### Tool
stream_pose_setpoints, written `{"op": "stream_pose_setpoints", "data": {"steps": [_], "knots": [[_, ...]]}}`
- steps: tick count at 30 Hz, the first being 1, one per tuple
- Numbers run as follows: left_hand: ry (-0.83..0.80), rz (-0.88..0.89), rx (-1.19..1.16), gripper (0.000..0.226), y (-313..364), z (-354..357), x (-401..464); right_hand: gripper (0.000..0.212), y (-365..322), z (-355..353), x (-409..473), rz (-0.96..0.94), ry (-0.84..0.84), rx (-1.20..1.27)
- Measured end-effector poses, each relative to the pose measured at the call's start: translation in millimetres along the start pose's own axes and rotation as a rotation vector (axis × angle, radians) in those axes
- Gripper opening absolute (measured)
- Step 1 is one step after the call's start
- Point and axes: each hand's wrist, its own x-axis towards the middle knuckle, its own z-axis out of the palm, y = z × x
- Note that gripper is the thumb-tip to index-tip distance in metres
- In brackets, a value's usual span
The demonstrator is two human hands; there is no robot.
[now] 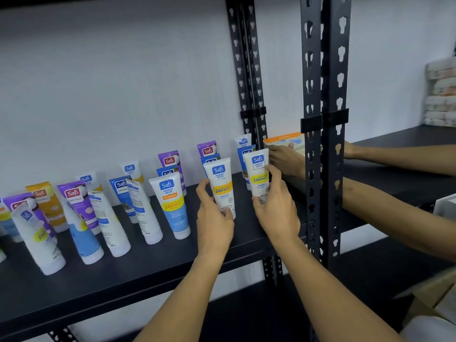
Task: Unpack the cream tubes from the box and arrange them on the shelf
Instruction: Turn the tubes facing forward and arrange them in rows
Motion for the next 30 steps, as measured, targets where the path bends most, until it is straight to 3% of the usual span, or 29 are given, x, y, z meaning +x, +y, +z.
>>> {"op": "stream_pose_setpoints", "data": {"steps": [30], "knots": [[0.022, -0.021, -0.005, 0.088, 0.5, 1.7, 0.5, 0.079, 1.9, 3.6, 4.8, 0.036, 0.019, -0.01]]}}
